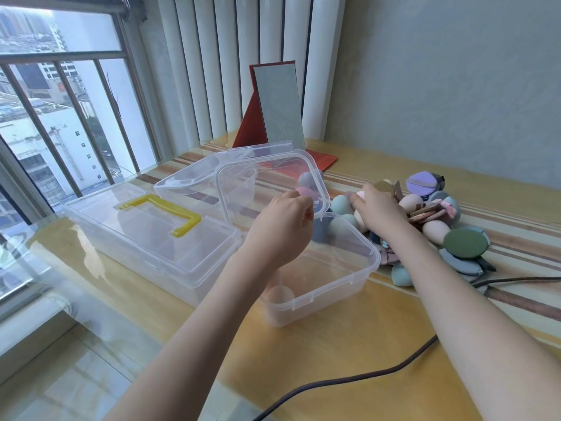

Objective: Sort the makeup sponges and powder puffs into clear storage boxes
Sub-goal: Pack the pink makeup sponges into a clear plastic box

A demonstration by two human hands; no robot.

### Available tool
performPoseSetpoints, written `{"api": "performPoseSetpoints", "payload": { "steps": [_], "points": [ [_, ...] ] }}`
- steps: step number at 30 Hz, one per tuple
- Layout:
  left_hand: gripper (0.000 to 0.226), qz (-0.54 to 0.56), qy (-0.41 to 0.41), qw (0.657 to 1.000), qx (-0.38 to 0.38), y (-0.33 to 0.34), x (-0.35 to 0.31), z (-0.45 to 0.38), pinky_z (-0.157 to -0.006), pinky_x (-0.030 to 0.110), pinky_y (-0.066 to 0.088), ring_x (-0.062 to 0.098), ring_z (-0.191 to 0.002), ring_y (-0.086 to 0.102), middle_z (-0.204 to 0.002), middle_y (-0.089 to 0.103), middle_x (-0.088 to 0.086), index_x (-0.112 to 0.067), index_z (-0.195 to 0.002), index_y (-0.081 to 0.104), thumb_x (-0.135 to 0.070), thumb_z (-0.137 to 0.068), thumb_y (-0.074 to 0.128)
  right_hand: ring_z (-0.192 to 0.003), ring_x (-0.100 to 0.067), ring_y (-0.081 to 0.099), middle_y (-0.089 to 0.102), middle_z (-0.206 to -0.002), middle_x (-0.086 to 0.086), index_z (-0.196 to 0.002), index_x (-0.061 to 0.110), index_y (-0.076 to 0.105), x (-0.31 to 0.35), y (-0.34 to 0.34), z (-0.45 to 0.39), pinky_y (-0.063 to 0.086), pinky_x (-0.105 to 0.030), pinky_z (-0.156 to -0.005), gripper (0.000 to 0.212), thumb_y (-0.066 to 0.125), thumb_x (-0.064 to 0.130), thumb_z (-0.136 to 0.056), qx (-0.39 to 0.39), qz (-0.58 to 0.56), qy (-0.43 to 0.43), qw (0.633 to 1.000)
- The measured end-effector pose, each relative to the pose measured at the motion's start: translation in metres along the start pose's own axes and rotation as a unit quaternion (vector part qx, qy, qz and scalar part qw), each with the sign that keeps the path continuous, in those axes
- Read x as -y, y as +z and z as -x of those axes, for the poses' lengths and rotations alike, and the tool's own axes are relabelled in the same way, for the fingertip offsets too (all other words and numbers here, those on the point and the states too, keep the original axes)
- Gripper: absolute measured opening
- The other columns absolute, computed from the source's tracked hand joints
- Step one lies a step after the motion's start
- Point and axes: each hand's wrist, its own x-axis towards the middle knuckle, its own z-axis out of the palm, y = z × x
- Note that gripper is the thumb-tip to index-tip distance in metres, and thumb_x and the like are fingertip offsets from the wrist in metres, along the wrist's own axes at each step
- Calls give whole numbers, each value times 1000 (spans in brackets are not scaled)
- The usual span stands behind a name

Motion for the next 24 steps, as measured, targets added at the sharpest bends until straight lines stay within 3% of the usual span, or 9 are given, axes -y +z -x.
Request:
{"api": "performPoseSetpoints", "payload": {
  "steps": [3, 6, 9, 12, 15, 17, 21, 24],
  "points": [
    [16, 3, 5, 1000, -2, 0, 0, -1, -74, 40, 45, 25, -84, 47, -94, 57, 8, -4, -89, 60, -6, -88, 44, -114, -37, 48, 59, -112, -22, -108, 5, 49, 2, -2, 4, 34, -40, -80, 45, 38, 48, -99, -95, -139, 3, 986],
    [15, 12, 16, 1000, -4, 1, 1, 0, -73, 35, 46, 22, -83, 48, -94, 57, 7, -6, -88, 61, -4, -88, 46, -108, -37, 49, 57, -94, -12, -94, 10, 45, 5, -7, 10, 38, -44, -88, 34, 41, 43, -100, -166, -277, -19, 946],
    [14, 28, 25, 999, -14, 0, 0, 0, -76, 35, 45, 24, -86, 49, -95, 58, 7, -6, -89, 60, -4, -88, 46, -93, -29, 52, 55, -85, 1, -89, 15, 44, 10, -15, 13, 39, -38, -78, 33, 40, 45, -100, -185, -357, -29, 915],
    [10, 73, 31, 996, -45, -2, -2, 1, -78, 35, 44, 23, -89, 50, -93, 58, 5, -7, -89, 56, -8, -90, 46, -82, -20, 50, 52, -81, 6, -95, 9, 50, 19, -28, 13, 41, -35, -76, 42, 38, 49, -99, -168, -473, -9, 865],
    [11, 178, 21, 981, -80, -7, -9, 1, -76, 27, 45, 14, -85, 53, -89, 58, -2, -10, -93, 52, -19, -94, 47, -78, -15, 53, 57, -85, 3, -90, 22, 56, 33, -41, 15, 43, -33, -74, 36, 38, 53, -98, -133, -580, 13, 804],
    [17, 233, -4, 970, -75, -11, -15, -2, -74, 21, 48, 7, -85, 56, -92, 58, -6, -15, -100, 49, -31, -95, 49, -68, -10, 54, 57, -78, 2, -88, 24, 57, 45, -48, 21, 45, -28, -65, 35, 39, 52, -98, -98, -649, 20, 754],
    [50, 315, -44, 948, -20, -15, -31, -12, -86, 40, 53, 16, -101, 59, -116, 56, 1, -21, -122, 37, -53, -87, 55, -49, -9, 55, 56, -59, 1, -97, 10, 56, 70, -55, 36, 47, -22, -48, 45, 36, 50, -100, 12, -748, -13, 663],
    [61, 371, -73, 926, -14, -16, -40, -15, -97, 46, 47, 24, -118, 51, -128, 46, 6, -33, -129, 23, -56, -84, 57, -68, -20, 64, 62, -81, -11, -110, 1, 56, 87, -53, 47, 52, -27, -58, 50, 36, 46, -101, 34, -724, -52, 687]
  ]
}}
